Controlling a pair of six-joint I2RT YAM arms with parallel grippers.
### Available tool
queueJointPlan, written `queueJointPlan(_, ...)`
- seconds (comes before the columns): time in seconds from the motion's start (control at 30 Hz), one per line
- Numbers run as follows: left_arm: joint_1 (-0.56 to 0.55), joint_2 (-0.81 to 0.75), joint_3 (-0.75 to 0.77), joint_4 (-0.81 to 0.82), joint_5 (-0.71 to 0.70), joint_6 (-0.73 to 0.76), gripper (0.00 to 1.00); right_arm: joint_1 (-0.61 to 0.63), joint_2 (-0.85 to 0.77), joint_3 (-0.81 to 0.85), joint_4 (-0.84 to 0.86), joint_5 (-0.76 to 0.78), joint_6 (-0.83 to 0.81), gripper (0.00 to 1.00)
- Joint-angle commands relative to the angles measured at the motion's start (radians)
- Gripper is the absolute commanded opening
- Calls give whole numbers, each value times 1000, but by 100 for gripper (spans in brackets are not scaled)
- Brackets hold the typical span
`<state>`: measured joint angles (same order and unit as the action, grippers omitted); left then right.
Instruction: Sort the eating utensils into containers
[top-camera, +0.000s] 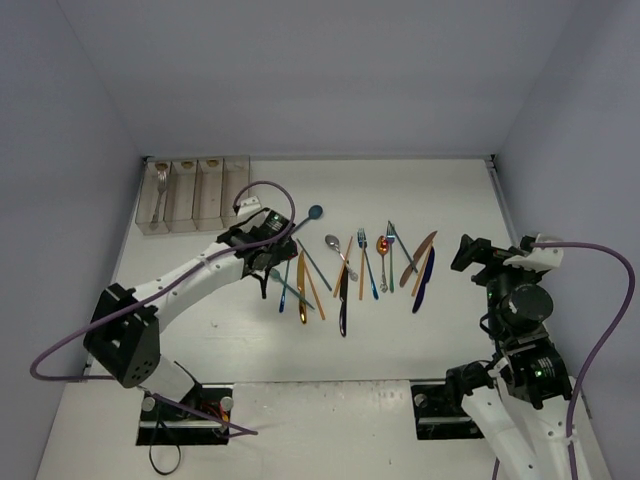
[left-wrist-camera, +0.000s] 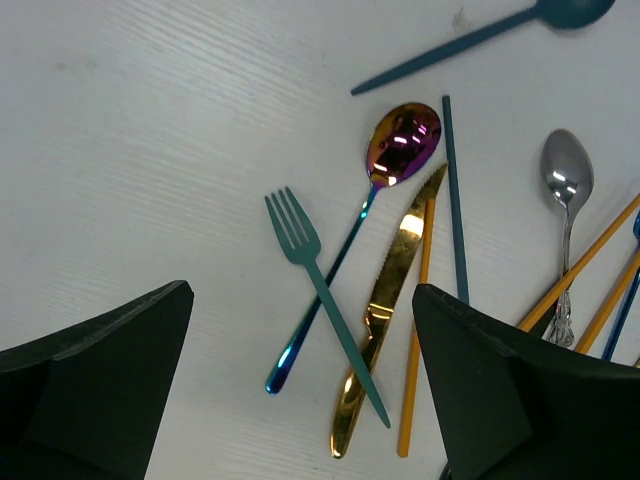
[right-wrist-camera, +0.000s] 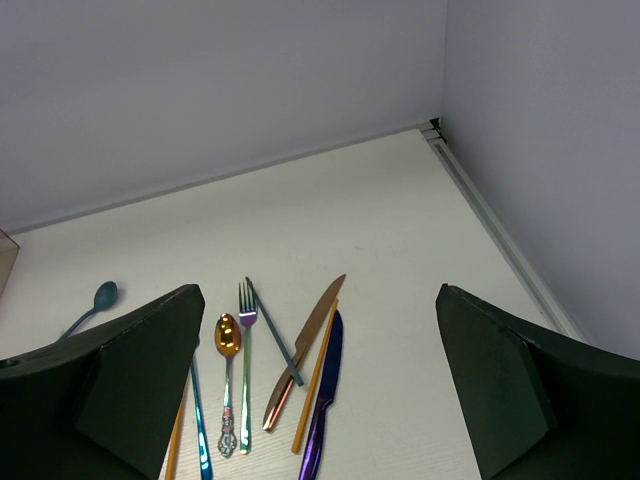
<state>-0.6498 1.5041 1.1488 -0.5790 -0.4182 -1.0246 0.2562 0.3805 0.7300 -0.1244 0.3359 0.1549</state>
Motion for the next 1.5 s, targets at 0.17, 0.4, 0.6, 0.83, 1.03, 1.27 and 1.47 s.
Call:
queueJointPlan(0.17, -57, 138, -6, -10, 65, -213, 82, 3, -17, 45, 23, 0, 14, 100)
queueJointPlan(0.4, -59, 213, 15, -7, 90, -220, 70, 2, -36, 39, 7, -3, 16, 100)
queueJointPlan(0.6, -59, 232, 17, -7, 106, -229, 59, 3, -52, 33, -1, -2, 20, 100)
queueJointPlan(0.83, -58, 252, 21, -8, 107, -229, 51, 3, -61, 29, -6, -6, 21, 100)
queueJointPlan(1.03, -49, 262, 46, -10, 86, -197, 44, 3, -76, 31, -13, -1, 12, 100)
queueJointPlan(1.27, -15, 276, 72, -8, 82, -171, 37, 3, -82, 29, -18, -1, 14, 100)
queueJointPlan(1.47, 8, 279, 81, -8, 67, -157, 34, 3, -80, 28, -21, -1, 11, 100)
